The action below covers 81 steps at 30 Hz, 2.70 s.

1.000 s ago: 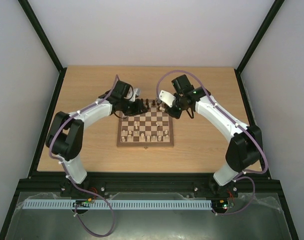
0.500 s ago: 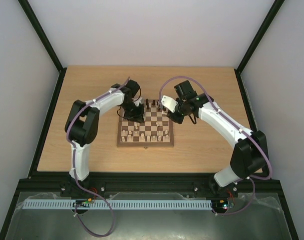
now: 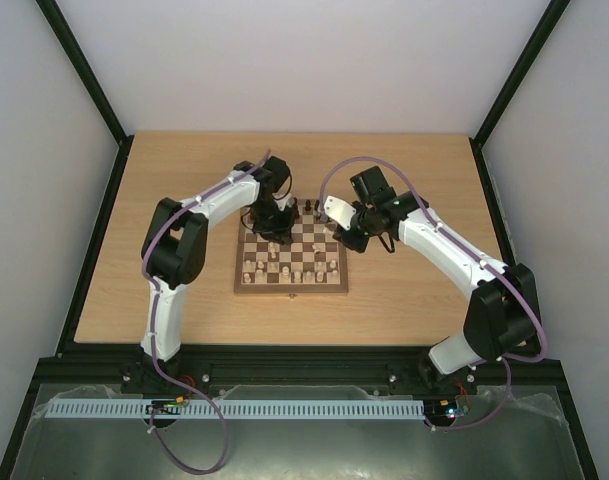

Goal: Set up the chess pieces on the board

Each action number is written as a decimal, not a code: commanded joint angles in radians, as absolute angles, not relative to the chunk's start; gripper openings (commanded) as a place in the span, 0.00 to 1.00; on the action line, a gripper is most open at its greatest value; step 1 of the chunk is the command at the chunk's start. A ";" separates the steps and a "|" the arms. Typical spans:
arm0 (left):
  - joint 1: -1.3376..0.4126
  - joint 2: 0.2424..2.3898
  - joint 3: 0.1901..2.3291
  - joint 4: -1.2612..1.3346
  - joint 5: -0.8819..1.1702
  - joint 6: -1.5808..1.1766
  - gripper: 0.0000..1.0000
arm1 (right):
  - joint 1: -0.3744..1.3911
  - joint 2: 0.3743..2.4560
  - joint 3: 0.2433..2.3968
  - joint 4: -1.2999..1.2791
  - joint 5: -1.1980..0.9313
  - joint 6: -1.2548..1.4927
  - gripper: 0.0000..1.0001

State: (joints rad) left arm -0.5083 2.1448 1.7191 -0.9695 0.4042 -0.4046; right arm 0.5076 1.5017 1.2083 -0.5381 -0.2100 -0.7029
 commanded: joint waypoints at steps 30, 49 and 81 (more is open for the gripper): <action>-0.489 1.628 1.275 -0.361 0.541 -0.517 0.41 | 0.520 1.506 1.272 -0.605 -0.245 -0.680 0.07; -0.515 1.613 1.071 0.150 0.921 -0.787 0.34 | 0.571 1.536 1.348 -0.658 -0.347 -0.642 0.09; -0.538 1.652 1.080 0.063 0.939 -0.727 0.22 | 0.571 1.533 1.353 -0.626 -0.342 -0.601 0.09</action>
State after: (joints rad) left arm -0.5217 1.6375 1.0794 0.0364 0.8684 -0.7189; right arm 0.5652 1.5242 1.3193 -0.6186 -0.3313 -0.6159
